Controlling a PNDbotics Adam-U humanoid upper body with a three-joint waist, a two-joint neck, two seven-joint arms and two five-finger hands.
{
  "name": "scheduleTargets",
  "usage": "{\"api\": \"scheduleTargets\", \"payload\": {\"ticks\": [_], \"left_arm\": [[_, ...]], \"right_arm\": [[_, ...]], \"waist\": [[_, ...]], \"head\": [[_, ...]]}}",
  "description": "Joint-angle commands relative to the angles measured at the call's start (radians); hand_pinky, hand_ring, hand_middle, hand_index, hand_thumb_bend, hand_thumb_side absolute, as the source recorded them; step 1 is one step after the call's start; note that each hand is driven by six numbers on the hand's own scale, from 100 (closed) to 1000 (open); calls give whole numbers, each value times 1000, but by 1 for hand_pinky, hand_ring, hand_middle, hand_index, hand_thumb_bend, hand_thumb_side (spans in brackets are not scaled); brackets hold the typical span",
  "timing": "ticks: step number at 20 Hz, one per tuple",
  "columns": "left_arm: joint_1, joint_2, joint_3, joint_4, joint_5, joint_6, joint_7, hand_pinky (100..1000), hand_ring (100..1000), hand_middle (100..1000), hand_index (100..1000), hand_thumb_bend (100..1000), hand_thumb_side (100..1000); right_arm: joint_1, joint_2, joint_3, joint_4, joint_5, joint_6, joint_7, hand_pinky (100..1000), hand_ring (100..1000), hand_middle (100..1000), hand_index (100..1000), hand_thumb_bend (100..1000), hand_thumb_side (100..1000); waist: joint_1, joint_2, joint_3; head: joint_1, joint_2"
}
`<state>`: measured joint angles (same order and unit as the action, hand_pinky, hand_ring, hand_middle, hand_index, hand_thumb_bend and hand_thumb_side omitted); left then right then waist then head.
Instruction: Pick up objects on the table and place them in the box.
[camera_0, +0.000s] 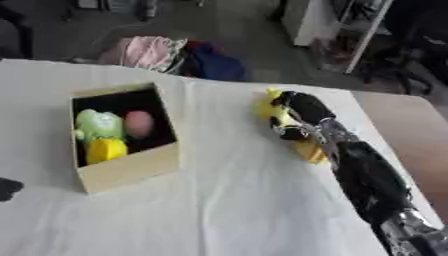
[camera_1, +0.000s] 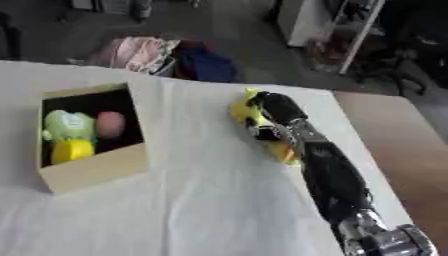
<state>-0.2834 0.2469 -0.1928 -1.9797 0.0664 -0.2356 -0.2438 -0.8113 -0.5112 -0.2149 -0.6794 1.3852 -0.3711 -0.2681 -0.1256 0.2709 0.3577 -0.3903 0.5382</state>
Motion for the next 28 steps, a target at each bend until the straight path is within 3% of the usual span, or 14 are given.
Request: {"api": "scheduleTargets", "payload": {"ticks": [1, 7, 13, 28], "left_arm": [[-14, 18, 4, -20, 0, 0, -2, 758, 700, 567, 730, 100, 609], [-14, 19, 5, -20, 1, 0, -1, 758, 699, 567, 731, 100, 609], [-12, 18, 7, -20, 3, -1, 0, 758, 699, 567, 731, 100, 610], [-9, 16, 12, -20, 18, 5, 7, 758, 698, 566, 732, 100, 610]], "right_arm": [[9, -27, -1, 20, 13, 9, -40, 380, 425, 270, 420, 100, 289], [14, -33, -7, 10, -24, 20, -168, 256, 319, 100, 246, 100, 202], [8, -36, -7, -10, -61, 7, -258, 230, 283, 100, 179, 100, 143], [-28, -48, 25, -166, -135, -120, -231, 228, 273, 100, 166, 100, 100]], "waist": [[-8, 0, 0], [-8, -2, -3], [-4, -4, -7], [2, -26, -10]], "head": [[0, -15], [2, -16], [4, -16], [3, -11]]}}
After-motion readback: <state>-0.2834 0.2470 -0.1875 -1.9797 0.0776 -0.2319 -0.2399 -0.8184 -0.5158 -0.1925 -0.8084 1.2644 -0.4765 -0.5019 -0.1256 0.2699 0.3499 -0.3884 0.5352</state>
